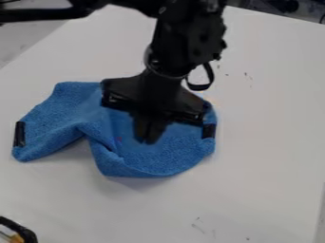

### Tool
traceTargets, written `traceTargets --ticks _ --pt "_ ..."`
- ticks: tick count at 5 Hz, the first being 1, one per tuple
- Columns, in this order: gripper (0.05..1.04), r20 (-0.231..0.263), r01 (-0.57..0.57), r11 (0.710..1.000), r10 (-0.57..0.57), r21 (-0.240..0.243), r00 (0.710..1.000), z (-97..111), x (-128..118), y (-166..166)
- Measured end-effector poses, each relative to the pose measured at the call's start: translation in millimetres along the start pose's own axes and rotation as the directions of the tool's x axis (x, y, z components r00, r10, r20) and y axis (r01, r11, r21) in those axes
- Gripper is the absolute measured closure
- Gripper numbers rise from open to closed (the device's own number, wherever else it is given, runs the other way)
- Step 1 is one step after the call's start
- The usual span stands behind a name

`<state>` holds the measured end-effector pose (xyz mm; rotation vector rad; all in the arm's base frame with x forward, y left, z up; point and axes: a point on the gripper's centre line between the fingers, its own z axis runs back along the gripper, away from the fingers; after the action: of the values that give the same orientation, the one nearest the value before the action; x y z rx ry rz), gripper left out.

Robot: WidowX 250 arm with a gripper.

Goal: Lift the right side of the cloth

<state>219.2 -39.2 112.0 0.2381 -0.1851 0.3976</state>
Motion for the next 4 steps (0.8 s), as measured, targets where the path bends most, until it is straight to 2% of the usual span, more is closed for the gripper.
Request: traceTargets --ticks 1,2,3,4 --pt "1.015 0.025 -0.005 0.999 0.007 -0.050 1.000 -5 -2 -4" --pt "0.877 0.017 0.056 0.993 -0.054 -0.107 0.998 -19 8 3" --pt "0.627 0.033 0.093 0.985 -0.089 -0.146 0.995 -21 11 0" --pt "0.318 0.039 0.112 0.980 -0.107 -0.161 0.993 -25 14 1"
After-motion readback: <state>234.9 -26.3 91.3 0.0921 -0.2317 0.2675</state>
